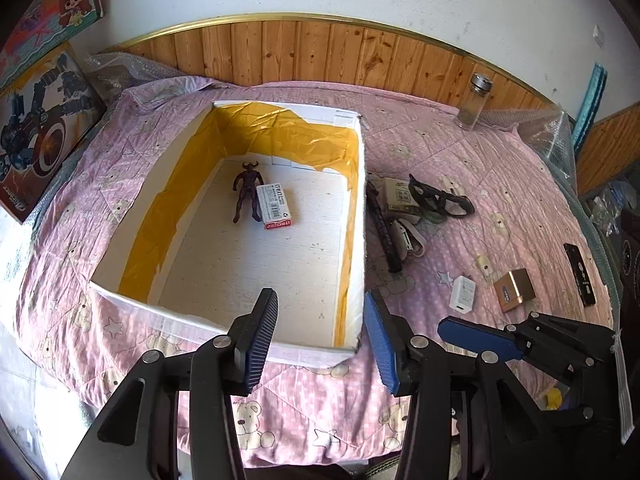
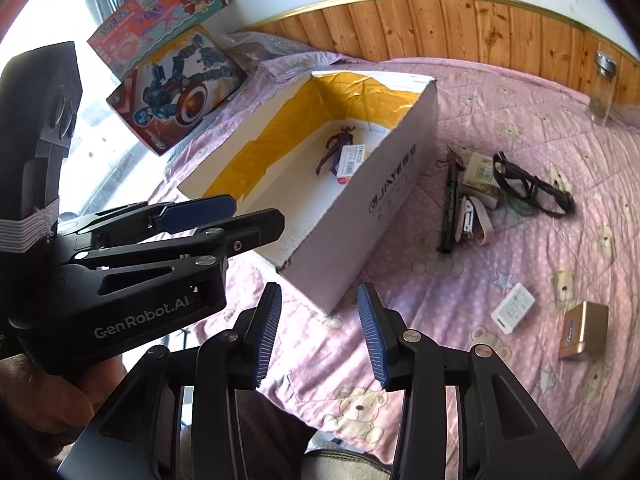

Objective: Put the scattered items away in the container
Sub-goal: 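Withdraw both tools from the box toward the remaining items, then grasp the white charger with the left gripper while the right grasps the gold speaker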

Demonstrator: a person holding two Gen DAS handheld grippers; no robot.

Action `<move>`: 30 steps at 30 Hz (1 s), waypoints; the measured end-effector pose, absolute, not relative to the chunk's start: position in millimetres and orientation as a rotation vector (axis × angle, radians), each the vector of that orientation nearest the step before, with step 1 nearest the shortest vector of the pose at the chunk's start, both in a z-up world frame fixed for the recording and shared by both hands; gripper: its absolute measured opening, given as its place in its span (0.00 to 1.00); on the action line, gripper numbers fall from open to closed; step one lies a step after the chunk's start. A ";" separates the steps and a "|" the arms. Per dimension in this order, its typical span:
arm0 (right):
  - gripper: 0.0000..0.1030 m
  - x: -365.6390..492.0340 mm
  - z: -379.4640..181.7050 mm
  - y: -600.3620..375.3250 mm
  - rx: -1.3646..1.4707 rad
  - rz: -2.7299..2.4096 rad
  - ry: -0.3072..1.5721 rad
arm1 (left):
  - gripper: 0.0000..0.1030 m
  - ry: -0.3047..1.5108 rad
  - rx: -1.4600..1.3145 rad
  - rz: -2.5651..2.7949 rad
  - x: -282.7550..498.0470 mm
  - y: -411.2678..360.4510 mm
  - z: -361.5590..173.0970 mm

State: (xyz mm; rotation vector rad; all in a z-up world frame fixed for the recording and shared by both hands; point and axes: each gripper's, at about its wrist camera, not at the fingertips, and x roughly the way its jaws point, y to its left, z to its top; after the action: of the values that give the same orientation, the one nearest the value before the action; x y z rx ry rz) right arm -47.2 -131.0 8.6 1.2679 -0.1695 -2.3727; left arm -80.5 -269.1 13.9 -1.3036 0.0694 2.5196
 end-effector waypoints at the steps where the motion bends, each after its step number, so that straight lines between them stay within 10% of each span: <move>1: 0.42 -43.7 7.8 -126.7 1.267 -2.384 -0.173 | 0.45 0.083 -1.295 2.510 -76.2 -265.8 13.6; 30: 0.42 15.2 -31.2 4.8 1.402 -2.618 -0.363 | 0.55 0.175 -1.257 2.238 -28.7 -153.2 -15.7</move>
State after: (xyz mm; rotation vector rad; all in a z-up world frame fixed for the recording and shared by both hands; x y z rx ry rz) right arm 15.2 4.8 -31.2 1.4018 -0.3630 -2.6185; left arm -28.7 -153.2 -15.7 -1.2568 0.1750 2.2382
